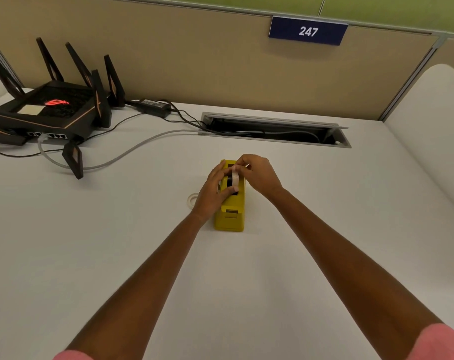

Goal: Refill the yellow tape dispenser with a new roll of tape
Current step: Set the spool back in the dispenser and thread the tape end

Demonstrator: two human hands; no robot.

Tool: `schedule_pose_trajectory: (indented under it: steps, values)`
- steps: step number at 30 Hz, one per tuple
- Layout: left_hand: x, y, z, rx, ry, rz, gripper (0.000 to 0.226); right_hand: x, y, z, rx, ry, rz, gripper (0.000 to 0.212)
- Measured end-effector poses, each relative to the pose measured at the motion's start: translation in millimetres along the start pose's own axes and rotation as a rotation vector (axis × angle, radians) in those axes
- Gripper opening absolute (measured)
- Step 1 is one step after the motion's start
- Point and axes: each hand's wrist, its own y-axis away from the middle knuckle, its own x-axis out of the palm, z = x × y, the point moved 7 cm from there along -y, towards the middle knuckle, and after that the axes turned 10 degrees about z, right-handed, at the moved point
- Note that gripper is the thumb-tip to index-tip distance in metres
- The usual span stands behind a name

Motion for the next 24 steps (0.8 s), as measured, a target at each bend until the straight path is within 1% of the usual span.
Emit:
schedule_pose_trajectory:
  steps: [3, 5, 8, 13, 16, 19, 20, 24]
  values:
    - [0.2, 11.6, -8.7, 0.006, 0.015, -0.003, 0.059, -8.1, 15.1, 5.0, -0.007, 0.006, -0.042, 0.020]
    - [-3.2, 15.2, -6.0, -0.024, 0.003, -0.050, 0.055, -9.0, 17.9, 4.2, 0.000, 0.004, -0.066, 0.020]
    - [-4.6, 28.3, 4.6, -0.046, -0.080, -0.096, 0.048, -4.1, 24.3, 3.2, 0.012, 0.026, -0.089, 0.020]
    - [10.1, 66.4, 12.9, -0.008, -0.095, -0.143, 0.044, -1.8, 34.7, 5.8, 0.022, 0.053, -0.128, 0.020]
    - [16.1, 81.2, 12.5, 0.022, -0.219, -0.144, 0.050, -0.8, 42.4, 9.3, 0.007, 0.063, -0.156, 0.019]
    - [20.9, 83.0, 10.5, 0.012, -0.341, -0.081, 0.073, 0.1, 48.9, 10.5, 0.001, 0.052, -0.174, 0.018]
    - [21.4, 81.9, 10.8, 0.005, -0.355, -0.068, 0.073, 0.4, 51.0, 10.5, 0.004, 0.048, -0.179, 0.018]
    - [21.7, 76.9, 13.5, -0.005, -0.359, -0.057, 0.056, 4.2, 59.0, 7.7, 0.012, 0.057, -0.187, 0.018]
